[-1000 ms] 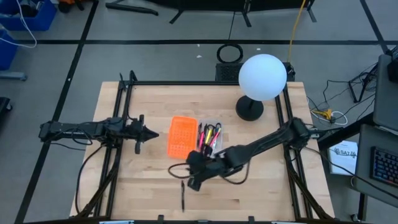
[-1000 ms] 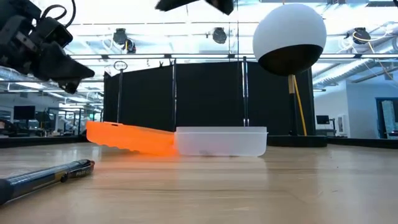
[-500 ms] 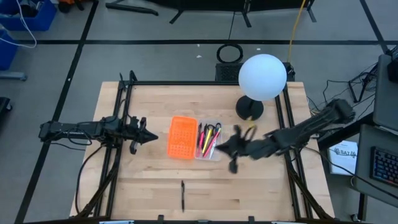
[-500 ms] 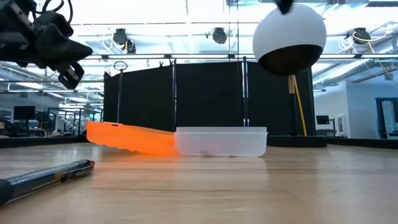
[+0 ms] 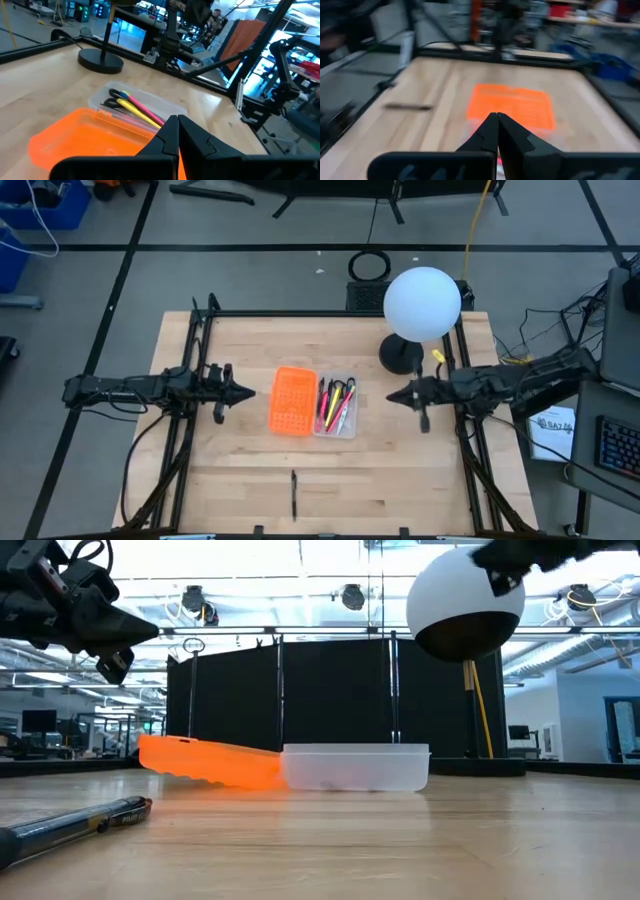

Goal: Pick & place school supplies into a supply box
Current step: Put the black pen into the orange box

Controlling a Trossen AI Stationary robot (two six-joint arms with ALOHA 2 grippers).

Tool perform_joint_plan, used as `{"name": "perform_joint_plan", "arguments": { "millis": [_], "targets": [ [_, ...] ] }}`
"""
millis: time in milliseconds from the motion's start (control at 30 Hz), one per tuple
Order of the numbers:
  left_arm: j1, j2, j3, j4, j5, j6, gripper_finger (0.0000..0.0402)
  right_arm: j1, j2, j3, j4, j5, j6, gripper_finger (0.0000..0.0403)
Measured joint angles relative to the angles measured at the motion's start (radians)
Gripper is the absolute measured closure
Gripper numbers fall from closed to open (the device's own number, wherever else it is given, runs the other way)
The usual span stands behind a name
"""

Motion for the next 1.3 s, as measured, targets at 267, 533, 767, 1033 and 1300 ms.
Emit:
{"name": "perform_joint_plan", "arguments": {
  "millis": [267, 533, 767, 1033, 1300],
  "targets": [
    [0.0, 0.0, 0.0, -0.003, -0.048, -0.062, 0.0392, -0.032, -0.141, -0.202, 0.07, -0.196, -0.084, 0.0403],
    [-0.174, 0.137, 0.063, -0.002, -0.197, -0.237, 0.0397, -0.032, -0.156, -0.352, 0.295, -0.226, -0.17, 0.0403],
    [-0.473, 0.489, 0.433, -0.172, -0.573, -0.305, 0.0399, -0.031, -0.158, -0.426, 0.359, -0.273, -0.24, 0.0403],
    [-0.675, 1.02, 1.016, -0.733, -0.715, -0.762, 0.04, -0.031, -0.158, -0.439, 0.371, -0.274, -0.275, 0.0403],
    [-0.774, 1.495, 1.643, -1.245, -0.616, -1.328, 0.04, -0.026, -0.167, -0.439, 0.385, -0.325, -0.262, 0.0403]
  ]
}}
